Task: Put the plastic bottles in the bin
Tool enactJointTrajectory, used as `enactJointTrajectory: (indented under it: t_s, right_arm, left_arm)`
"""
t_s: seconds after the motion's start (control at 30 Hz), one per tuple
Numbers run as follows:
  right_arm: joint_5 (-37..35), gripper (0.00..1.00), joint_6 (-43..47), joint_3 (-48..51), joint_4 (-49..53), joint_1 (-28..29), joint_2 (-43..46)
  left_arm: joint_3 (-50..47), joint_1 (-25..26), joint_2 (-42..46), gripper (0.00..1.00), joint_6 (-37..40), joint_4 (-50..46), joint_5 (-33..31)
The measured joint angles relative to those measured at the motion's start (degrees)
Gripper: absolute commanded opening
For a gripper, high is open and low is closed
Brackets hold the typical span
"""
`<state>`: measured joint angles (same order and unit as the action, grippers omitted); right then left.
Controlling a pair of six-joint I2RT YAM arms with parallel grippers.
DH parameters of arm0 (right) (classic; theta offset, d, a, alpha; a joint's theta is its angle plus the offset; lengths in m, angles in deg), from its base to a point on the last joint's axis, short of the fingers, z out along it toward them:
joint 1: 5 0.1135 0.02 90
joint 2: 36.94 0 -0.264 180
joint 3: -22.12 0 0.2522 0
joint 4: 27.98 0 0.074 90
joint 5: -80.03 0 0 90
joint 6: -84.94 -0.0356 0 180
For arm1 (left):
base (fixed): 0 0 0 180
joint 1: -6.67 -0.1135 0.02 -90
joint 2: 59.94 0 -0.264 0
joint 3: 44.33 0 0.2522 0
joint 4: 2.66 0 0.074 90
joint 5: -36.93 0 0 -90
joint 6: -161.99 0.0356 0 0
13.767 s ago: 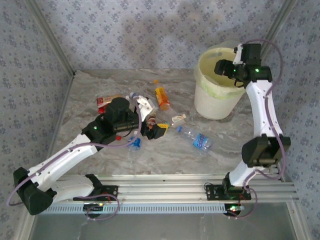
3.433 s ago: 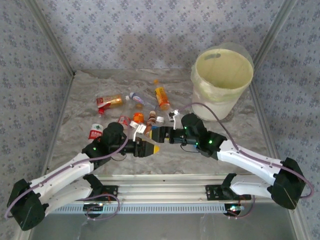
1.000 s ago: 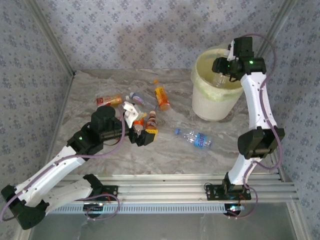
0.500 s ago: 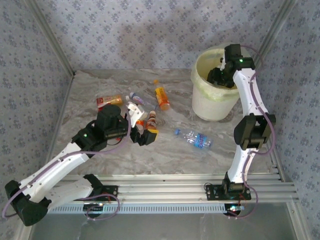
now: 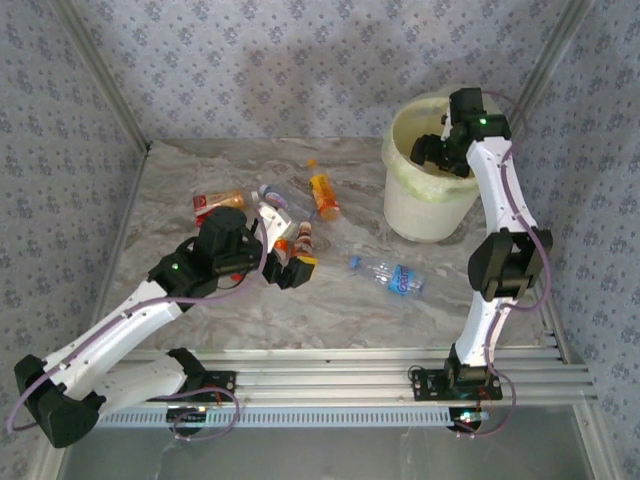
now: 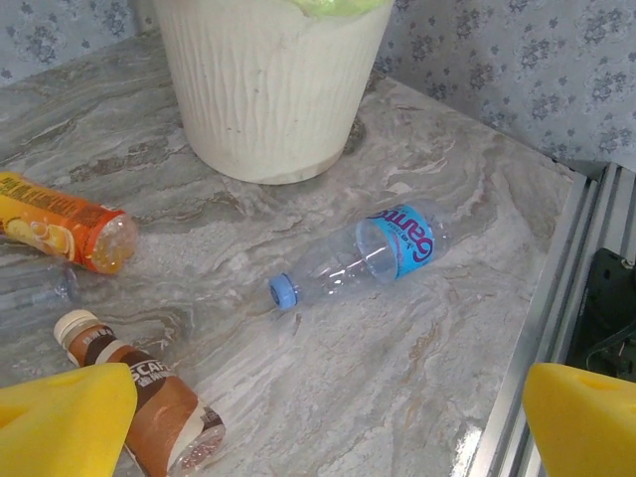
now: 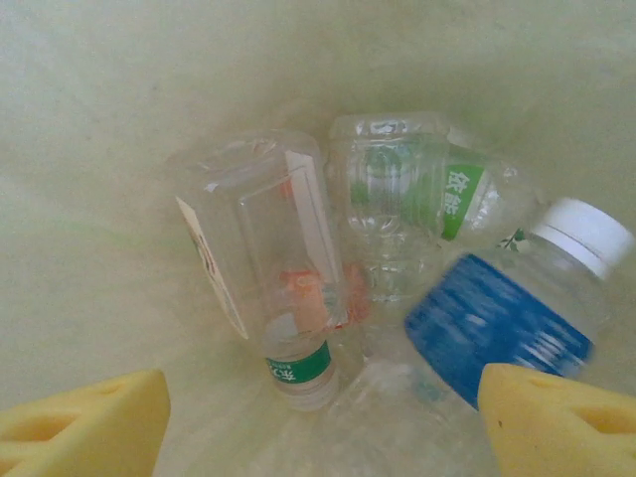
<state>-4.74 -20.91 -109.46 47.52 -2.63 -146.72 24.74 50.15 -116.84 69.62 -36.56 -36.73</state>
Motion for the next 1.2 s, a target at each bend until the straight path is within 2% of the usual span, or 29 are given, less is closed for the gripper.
enactJointTrajectory:
  t_s: [0.23,0.57,0.7,0.93,1.2]
  right_arm:
    - [-0.4,0.84,0.0,4.6,-3.2,0.0,9.6]
    - [-0.5,0.84,0.7,22.6,-13.9,4.1,30.9]
    - [-0.5,0.85,0.5,32.8,-17.4,8.8,40.1]
    - [0.6,0.88,-3.0,49.2,-22.4,20.7,56.0]
    - [1.2,0.89,-8.6,63.6,-26.1,32.3,62.9]
  left_arm:
    - [0.8,0.0,-1.4,1.0,0.0,-1.3,-1.1]
    - [4.3,0.0,-4.7,1.0,-3.5,-5.4,-5.2]
    - [6.3,0.0,-7.2,1.0,-7.3,-9.7,-9.1]
    - [8.1,-0.3,-14.2,1.0,-14.3,-17.0,-13.2]
    - [13.3,-3.0,-29.8,0.92,-18.7,-21.4,-13.2]
